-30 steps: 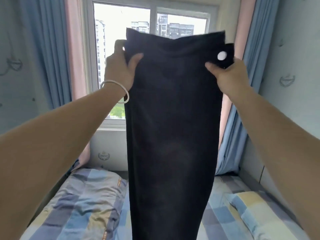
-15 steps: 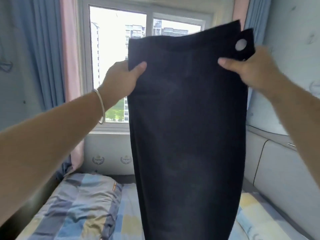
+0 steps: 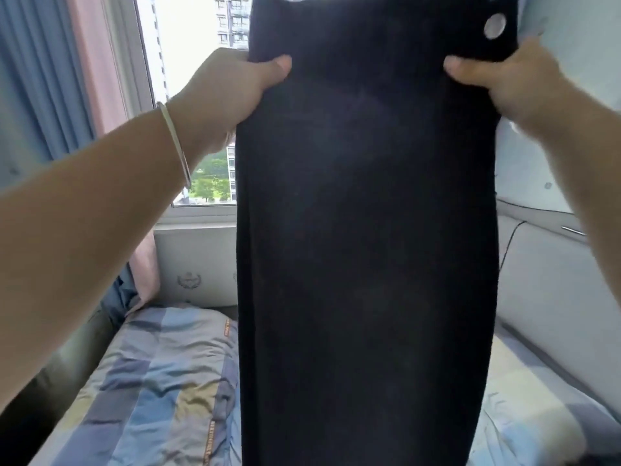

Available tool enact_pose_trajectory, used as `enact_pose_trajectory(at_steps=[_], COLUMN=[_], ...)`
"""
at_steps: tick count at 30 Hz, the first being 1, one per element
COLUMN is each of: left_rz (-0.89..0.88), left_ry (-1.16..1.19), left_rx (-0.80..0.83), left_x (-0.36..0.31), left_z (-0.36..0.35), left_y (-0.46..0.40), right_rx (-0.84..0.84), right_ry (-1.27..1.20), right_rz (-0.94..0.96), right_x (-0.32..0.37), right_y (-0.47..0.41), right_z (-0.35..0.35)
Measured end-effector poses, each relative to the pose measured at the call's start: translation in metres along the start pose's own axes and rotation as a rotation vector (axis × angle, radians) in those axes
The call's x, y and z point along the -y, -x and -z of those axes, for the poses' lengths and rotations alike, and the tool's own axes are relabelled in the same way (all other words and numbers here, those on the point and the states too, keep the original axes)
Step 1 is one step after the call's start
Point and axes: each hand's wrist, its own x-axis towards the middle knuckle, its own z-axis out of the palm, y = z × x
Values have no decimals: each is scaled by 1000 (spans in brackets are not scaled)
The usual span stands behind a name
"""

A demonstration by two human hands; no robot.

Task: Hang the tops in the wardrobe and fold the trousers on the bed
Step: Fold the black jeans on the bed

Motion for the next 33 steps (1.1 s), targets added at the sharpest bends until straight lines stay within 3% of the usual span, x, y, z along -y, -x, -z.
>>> enact_pose_trajectory(at_steps=[6,13,19,23,25,27,29,30,32,33], left_rz=[303,575,759,982,1010,1126,1294,1401,1467,1419], left_ry=[-44,-129,-466,-501,-517,-489,-433,-389,-364,-389], left_rx=[59,86,484,1008,1287,1435,1419,1342,1104,948], left_x=[179,333,416,448,456,469,488,502,536,553], left_z=[-25,-51,-60,-68,-75,-81,-83,-82,-81,-81], left_y=[14,96,232,300,304,294,274,261,226,205], right_rx=[182,358,812,1241,1452,1659,1735,1694,1482,1331], right_ry=[33,254,521,444,367,340,336,339,339,330], right_rz=[-323,-477,-618,-829,-920,-907,-912,-931,-940,-930], right_x=[-166,-311,-376,-406,-409,-422,-450,-468,-505,-521], right_y=[17,113,262,341,347,339,320,308,271,251], right_z=[-80,-143,-145,-142,-148,-158,-177,-187,-210,-224])
